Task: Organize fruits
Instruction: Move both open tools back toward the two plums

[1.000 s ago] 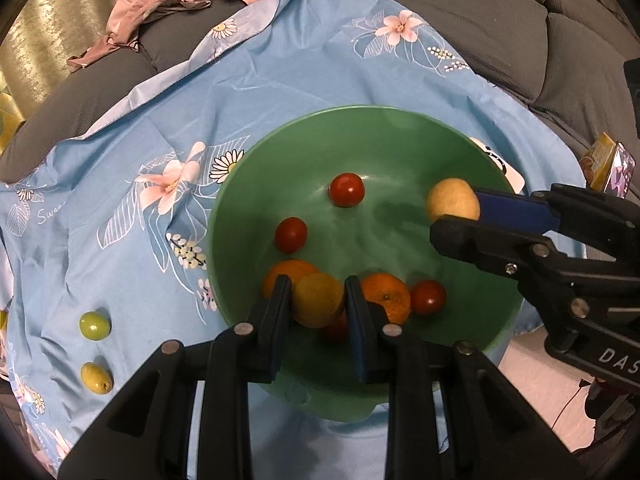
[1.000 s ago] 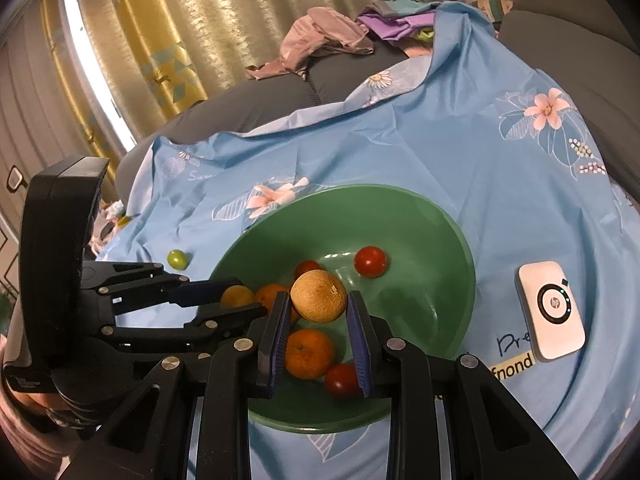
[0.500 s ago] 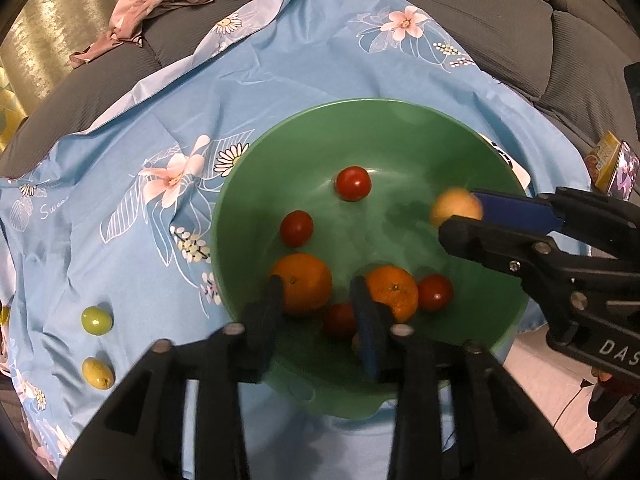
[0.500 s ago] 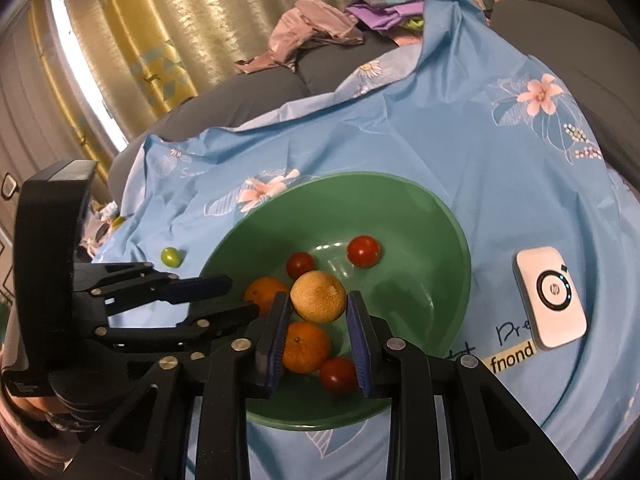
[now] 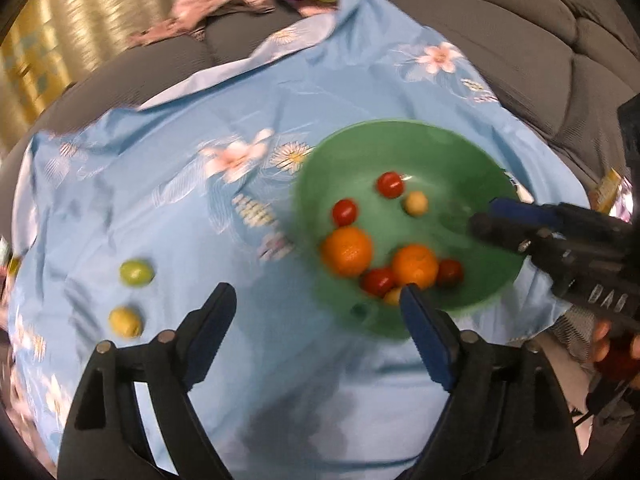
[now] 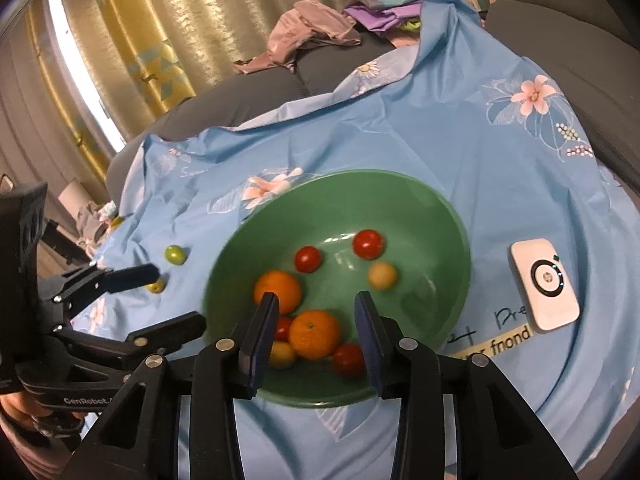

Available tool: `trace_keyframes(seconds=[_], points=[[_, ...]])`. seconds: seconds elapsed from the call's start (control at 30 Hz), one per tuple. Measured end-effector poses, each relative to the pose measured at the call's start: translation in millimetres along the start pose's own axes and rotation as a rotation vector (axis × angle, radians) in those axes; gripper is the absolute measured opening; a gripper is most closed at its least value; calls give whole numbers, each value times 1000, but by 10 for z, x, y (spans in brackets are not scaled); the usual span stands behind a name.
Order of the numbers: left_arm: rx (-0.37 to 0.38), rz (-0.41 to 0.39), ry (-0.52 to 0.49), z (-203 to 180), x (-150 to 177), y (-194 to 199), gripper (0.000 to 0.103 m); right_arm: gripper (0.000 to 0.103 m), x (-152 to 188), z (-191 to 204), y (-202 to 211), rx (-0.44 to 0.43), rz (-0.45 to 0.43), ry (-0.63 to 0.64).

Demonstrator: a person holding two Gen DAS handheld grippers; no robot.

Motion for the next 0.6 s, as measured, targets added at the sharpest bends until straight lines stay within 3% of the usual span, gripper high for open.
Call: trace_keyframes(seconds=[0.3, 0.6], points=[[-122, 47, 226, 744, 649, 319, 87, 44, 37, 455, 106, -64, 1, 74], [-149, 29, 337, 1119, 1063, 600, 87, 44, 129, 965, 78, -109, 30, 165]])
Point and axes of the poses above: each gripper's, at about its wrist camera, not at the fingertips, and y roughly against the way its jaws point, z to its left, x to its underside, the point moved 10 cm from there along -y, roughly the way its jaws point, and after that the axes turned 8 degrees about -z, right-handed, at the moved point
